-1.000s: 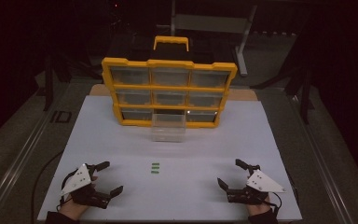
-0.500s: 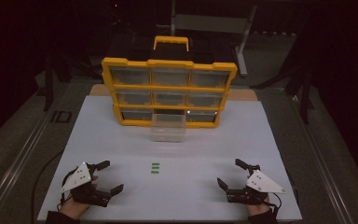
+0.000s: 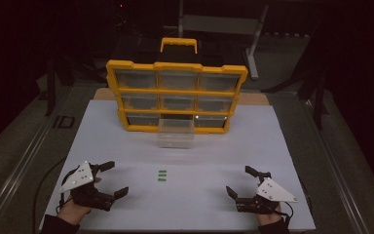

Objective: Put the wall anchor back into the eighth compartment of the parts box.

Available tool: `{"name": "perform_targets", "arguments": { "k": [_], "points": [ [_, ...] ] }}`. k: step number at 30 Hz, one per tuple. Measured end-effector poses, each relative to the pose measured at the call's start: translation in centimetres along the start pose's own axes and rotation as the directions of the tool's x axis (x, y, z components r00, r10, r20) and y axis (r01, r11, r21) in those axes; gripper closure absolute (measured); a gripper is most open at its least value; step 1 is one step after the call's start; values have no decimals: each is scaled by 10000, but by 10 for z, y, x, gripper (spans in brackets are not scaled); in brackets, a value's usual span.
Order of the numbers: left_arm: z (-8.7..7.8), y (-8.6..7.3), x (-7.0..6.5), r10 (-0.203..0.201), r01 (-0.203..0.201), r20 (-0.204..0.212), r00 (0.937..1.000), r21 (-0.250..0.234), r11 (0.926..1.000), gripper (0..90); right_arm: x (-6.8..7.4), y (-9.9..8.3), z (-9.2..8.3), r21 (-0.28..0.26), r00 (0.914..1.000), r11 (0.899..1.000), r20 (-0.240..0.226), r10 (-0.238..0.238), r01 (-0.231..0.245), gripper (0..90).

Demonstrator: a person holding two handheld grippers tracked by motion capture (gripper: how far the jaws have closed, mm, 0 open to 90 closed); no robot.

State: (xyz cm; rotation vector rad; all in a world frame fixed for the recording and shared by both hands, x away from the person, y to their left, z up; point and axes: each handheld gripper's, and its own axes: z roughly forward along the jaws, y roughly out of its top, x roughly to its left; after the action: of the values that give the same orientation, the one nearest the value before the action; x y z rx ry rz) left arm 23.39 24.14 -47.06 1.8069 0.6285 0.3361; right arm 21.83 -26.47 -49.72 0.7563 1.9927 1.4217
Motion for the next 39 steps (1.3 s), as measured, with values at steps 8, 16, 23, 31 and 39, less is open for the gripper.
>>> {"name": "perform_targets", "arguments": {
  "k": [8, 16, 23, 31, 39],
  "points": [
    [-1, 33, 1, 454, -454, 371, 9983, -30, 9990, 0, 1, 1, 1, 32, 10000, 10000, -74, -15, 16, 83],
    [4, 63, 3, 750, -740, 759, 9943, -157, 9971, 0, 1, 1, 2, 1, 9999, 10000, -133, 4, -4, 83],
    [18, 79, 5, 904, -905, 1305, 9873, -55, 9959, 0, 1, 1, 2, 8, 9999, 10000, -162, 10, -10, 83],
    [40, 81, 9, 757, -724, 1873, 9794, -245, 9971, 0, 1, 1, 2, 13, 9999, 10000, -162, 27, -26, 83],
    [66, 72, 8, 877, -901, 2411, 9665, -9, 9959, 0, 1, 1, 2, 42, 9998, 10000, -181, 60, -59, 83]
  ]
}}
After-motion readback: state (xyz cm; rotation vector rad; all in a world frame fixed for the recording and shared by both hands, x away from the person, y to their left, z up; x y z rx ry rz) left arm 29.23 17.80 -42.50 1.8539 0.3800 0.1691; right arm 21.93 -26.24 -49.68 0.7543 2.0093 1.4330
